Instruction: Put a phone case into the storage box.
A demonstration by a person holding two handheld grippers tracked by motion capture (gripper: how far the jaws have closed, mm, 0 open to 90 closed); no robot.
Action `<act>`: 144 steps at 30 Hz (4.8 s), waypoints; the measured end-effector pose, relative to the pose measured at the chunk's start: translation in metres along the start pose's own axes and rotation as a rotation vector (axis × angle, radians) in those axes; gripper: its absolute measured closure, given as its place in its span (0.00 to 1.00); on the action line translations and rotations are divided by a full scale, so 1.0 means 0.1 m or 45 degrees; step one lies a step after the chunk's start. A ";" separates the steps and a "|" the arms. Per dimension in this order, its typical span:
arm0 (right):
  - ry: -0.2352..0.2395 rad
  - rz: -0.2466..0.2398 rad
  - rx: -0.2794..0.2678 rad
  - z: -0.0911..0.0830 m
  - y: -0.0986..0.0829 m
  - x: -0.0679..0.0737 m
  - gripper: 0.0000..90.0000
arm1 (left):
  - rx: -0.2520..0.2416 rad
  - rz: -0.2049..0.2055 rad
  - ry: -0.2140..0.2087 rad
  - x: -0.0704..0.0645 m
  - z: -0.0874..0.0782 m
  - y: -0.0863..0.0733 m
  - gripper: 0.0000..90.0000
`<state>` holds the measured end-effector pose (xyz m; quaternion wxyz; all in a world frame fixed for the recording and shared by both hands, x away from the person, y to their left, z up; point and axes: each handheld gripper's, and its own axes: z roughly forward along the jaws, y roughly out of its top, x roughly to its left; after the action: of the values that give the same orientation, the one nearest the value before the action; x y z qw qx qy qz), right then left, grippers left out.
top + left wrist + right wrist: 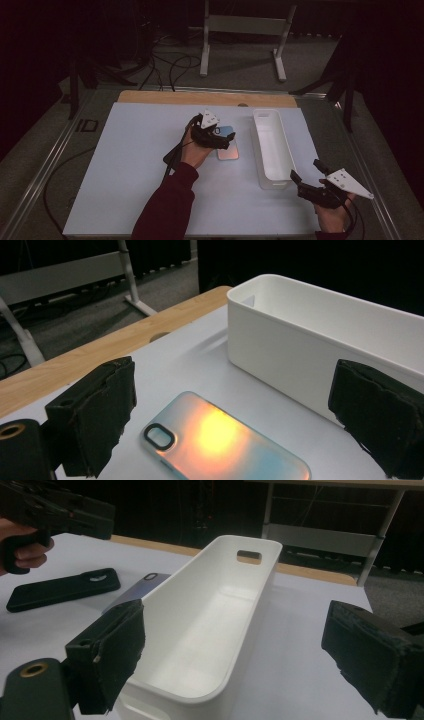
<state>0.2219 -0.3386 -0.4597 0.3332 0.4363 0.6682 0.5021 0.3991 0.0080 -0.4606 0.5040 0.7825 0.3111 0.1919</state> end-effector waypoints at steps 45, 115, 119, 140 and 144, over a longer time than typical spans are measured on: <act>-0.023 0.003 -0.014 -0.05 -0.01 -0.02 0.11 | 0.451 -0.126 -0.089 -0.42 0.90 -0.39 1.00; -0.021 -0.009 0.005 -0.01 -0.01 0.00 0.11 | 0.513 -0.202 0.029 0.03 -0.22 -0.84 0.99; -0.021 -0.015 0.007 -0.01 -0.01 0.01 0.11 | 0.507 -0.184 0.027 0.01 -0.22 -0.84 0.97; 0.004 -0.024 0.006 0.04 0.00 0.01 0.11 | 0.110 -0.123 -0.042 0.16 -1.06 -0.56 0.35; 0.030 -0.023 -0.004 0.06 0.02 0.02 0.11 | 0.054 -0.092 0.091 0.24 -1.41 -0.61 0.15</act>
<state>0.2273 -0.3343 -0.4597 0.3305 0.4237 0.6752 0.5053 0.3124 0.1374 -0.4575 0.4823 0.7740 0.3610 0.1950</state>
